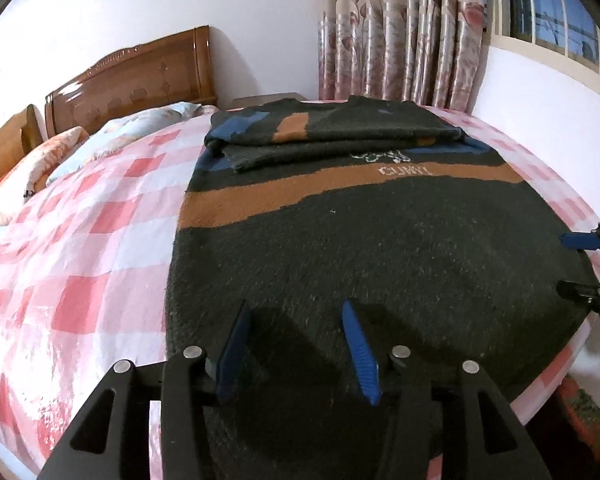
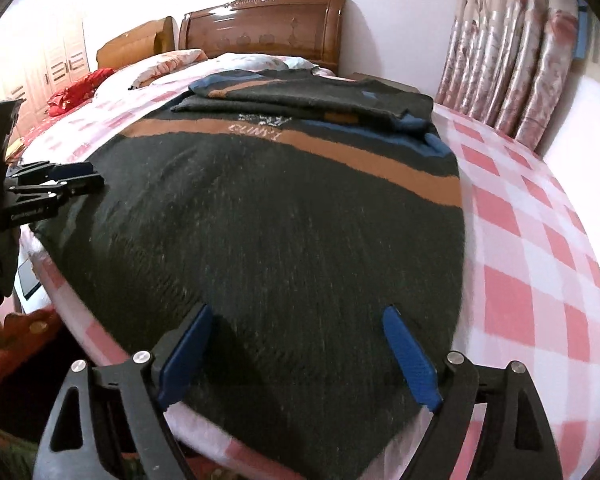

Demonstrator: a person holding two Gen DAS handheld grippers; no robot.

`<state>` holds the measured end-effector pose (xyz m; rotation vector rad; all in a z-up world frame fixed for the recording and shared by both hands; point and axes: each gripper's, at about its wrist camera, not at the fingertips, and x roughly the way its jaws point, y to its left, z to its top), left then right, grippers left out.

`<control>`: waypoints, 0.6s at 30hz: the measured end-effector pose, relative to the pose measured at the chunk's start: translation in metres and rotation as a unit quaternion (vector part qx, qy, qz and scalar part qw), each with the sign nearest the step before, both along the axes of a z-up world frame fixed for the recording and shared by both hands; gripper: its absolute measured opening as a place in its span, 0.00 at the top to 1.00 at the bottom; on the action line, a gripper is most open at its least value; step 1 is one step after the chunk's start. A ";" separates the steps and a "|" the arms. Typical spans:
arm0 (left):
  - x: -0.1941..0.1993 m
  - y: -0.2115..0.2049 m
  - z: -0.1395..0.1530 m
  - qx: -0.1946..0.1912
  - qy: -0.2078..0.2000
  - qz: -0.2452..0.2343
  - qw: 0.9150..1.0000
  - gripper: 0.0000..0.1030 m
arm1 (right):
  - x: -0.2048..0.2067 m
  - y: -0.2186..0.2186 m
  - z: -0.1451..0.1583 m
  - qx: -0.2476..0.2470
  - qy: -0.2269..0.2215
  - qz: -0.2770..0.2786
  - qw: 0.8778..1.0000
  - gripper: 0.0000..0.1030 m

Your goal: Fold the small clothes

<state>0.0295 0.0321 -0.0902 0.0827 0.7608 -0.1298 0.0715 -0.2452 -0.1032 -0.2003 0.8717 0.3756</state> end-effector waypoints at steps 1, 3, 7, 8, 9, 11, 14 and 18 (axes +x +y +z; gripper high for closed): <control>-0.005 0.001 0.000 -0.002 -0.002 0.000 1.000 0.51 | -0.004 -0.002 0.001 0.000 0.000 -0.001 1.000 0.00; 0.002 0.005 0.000 -0.006 0.000 -0.001 1.000 0.50 | -0.008 -0.004 0.002 0.000 0.002 -0.005 1.000 0.00; -0.001 0.007 0.000 -0.005 -0.002 -0.003 1.000 0.49 | -0.006 -0.003 0.001 -0.007 0.007 -0.015 1.000 0.00; 0.006 0.004 -0.002 -0.006 -0.002 -0.004 1.000 0.49 | -0.005 -0.004 0.000 -0.006 0.008 -0.017 1.000 0.00; 0.011 0.003 -0.003 -0.007 -0.003 -0.004 1.000 0.49 | -0.005 -0.004 0.000 -0.005 0.009 -0.017 1.000 0.00; 0.014 0.002 -0.004 -0.007 -0.002 -0.004 1.000 0.49 | -0.005 -0.005 0.000 -0.005 0.008 -0.015 1.000 0.00; 0.017 0.003 -0.002 -0.010 0.012 0.000 1.000 0.49 | -0.004 -0.004 0.001 -0.007 0.021 -0.015 1.000 0.00; 0.033 0.000 0.014 -0.038 0.031 -0.011 0.999 0.50 | 0.007 0.010 0.025 -0.027 -0.002 -0.014 1.000 0.00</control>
